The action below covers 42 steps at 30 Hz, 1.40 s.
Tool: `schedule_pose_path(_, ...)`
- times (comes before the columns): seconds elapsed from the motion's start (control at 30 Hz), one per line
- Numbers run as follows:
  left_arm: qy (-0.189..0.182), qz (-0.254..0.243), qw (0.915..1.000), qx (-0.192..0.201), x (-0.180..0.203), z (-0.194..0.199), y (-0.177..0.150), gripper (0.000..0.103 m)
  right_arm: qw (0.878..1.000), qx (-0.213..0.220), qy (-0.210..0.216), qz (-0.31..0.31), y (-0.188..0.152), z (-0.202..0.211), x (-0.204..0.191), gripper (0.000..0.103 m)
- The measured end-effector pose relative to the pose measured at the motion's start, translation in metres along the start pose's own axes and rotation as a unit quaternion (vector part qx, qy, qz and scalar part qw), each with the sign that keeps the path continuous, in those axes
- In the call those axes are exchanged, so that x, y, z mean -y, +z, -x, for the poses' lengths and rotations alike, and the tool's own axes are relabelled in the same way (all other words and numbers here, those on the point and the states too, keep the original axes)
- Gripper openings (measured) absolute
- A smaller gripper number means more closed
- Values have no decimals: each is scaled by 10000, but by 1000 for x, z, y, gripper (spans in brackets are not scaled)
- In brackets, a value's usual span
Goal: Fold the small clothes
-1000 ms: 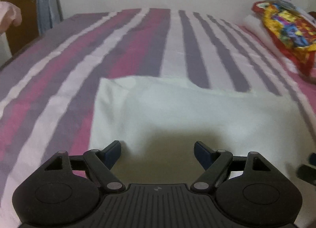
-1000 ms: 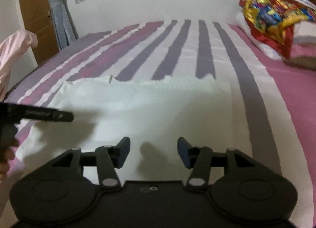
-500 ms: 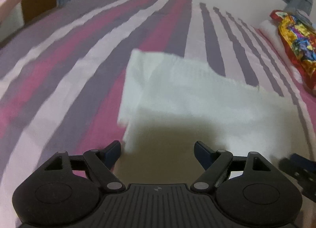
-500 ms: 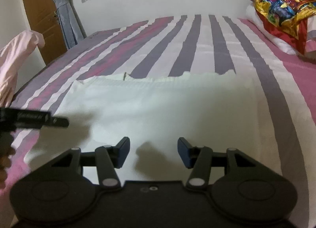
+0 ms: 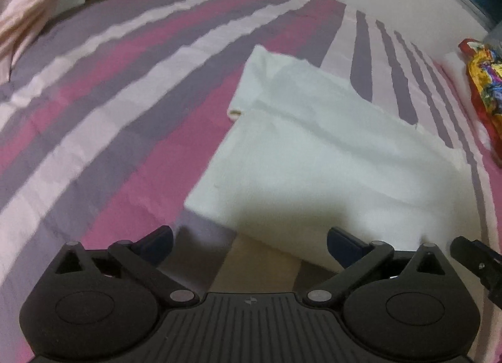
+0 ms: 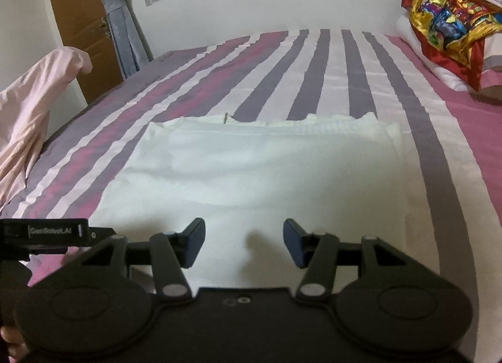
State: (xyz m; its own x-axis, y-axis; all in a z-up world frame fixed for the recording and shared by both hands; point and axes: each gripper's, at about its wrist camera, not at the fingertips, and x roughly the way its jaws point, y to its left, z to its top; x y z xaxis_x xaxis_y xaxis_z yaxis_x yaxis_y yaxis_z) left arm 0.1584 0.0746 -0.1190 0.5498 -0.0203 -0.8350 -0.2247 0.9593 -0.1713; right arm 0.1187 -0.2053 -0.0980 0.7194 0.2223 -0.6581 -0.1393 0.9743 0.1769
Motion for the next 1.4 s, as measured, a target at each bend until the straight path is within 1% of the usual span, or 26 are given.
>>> schedule_pose_path(0.07, -142, 210, 9996, -142, -5, -2, -3, 103, 10000, 10, -4, -1, -1, 4, -1, 55)
schedule_pose_path(0.13, -648, 872, 9936, -302, -20, -4, -7, 103, 10000, 5, 12, -36, -3, 6, 0, 55)
schedule_pose_path(0.2, -1015, 1729, 9792, -293, -37, -5, -15, 103, 10000, 5, 17, -59, -2, 6, 0, 55)
schedule_pose_path(0.27, -1426, 2307, 9623, -191, -48, -6, -20, 103, 10000, 2, 47, -74, -2, 5, 0, 55)
schedule_pose_path(0.33, -1767, 2661, 9475, -166, -55, -10, -25, 103, 10000, 6, 66, -73, -3, 4, -1, 55)
schedule_pose_path(0.37, -1842, 2803, 9419, -161, -58, -13, -27, 103, 9999, 5, 76, -75, -3, 3, -1, 55)
schedule_pose_path(0.43, -1940, 3033, 9329, -98, -61, -19, -32, 103, 9999, -4, 94, -93, -4, 0, 0, 55)
schedule_pose_path(0.53, -2105, 3252, 9219, 9, -62, -26, -36, 103, 9998, -16, 118, -136, -5, -4, 2, 57)
schedule_pose_path(0.57, -2142, 3284, 9199, 54, -61, -29, -36, 101, 9998, -24, 120, -143, -5, -5, 3, 58)
schedule_pose_path(0.6, -2185, 3303, 9182, 108, -61, -31, -35, 95, 9998, -27, 119, -153, -6, -7, 5, 58)
schedule_pose_path(0.63, -2241, 3281, 9176, 138, -61, -35, -32, 80, 9998, -28, 120, -163, -6, -8, 5, 58)
schedule_pose_path(0.67, -2277, 3297, 9161, 114, -61, -43, -29, 70, 9998, -32, 118, -175, -7, -10, 7, 58)
schedule_pose_path(0.73, -2362, 3476, 9073, 128, -62, -54, -27, 61, 9997, -14, 104, -213, -7, -12, 9, 58)
schedule_pose_path(0.83, -2466, 3609, 8990, 268, -59, -67, -21, 60, 9996, 32, 93, -254, -6, -17, 12, 58)
schedule_pose_path(0.97, -2529, 3697, 8933, 379, -54, -77, -14, 60, 9999, 15, 46, -162, -3, -31, 14, 58)
schedule_pose_path(1.0, -2516, 3691, 8938, 392, -52, -78, -13, 56, 9999, 8, 48, -160, -2, -34, 14, 58)
schedule_pose_path(1.03, -2427, 3609, 8997, 376, -50, -80, -10, 42, 9998, 3, 51, -167, 0, -38, 15, 58)
schedule_pose_path(1.07, -2327, 3522, 9059, 333, -48, -81, -10, 25, 9998, -6, 61, -183, 1, -41, 15, 58)
schedule_pose_path(1.1, -2213, 3522, 9090, 272, -48, -83, -9, 16, 9997, -1, 80, -218, 3, -43, 16, 58)
schedule_pose_path(1.13, -2205, 3596, 9064, 222, -51, -86, -10, 10, 9997, 12, 95, -246, 4, -43, 18, 58)
schedule_pose_path(1.17, -2246, 3663, 9028, 199, -54, -87, -11, 10, 9996, 25, 102, -262, 5, -44, 18, 58)
schedule_pose_path(1.2, -2255, 3658, 9028, 186, -54, -87, -9, 10, 9996, 44, 84, -250, 5, -44, 20, 58)
schedule_pose_path(1.23, -2235, 3622, 9047, 194, -53, -85, -8, 9, 9997, 49, 64, -248, 4, -44, 21, 58)
schedule_pose_path(1.3, -2126, 3461, 9134, 253, -47, -80, -3, 9, 9996, 27, 15, -286, 4, -46, 25, 58)
schedule_pose_path(1.33, -2090, 3418, 9158, 283, -45, -77, -2, 9, 9995, 46, -41, -320, 3, -46, 28, 58)
schedule_pose_path(1.4, -2073, 3475, 9140, 286, -44, -76, -1, 9, 9991, 138, -114, -387, 3, -42, 32, 58)
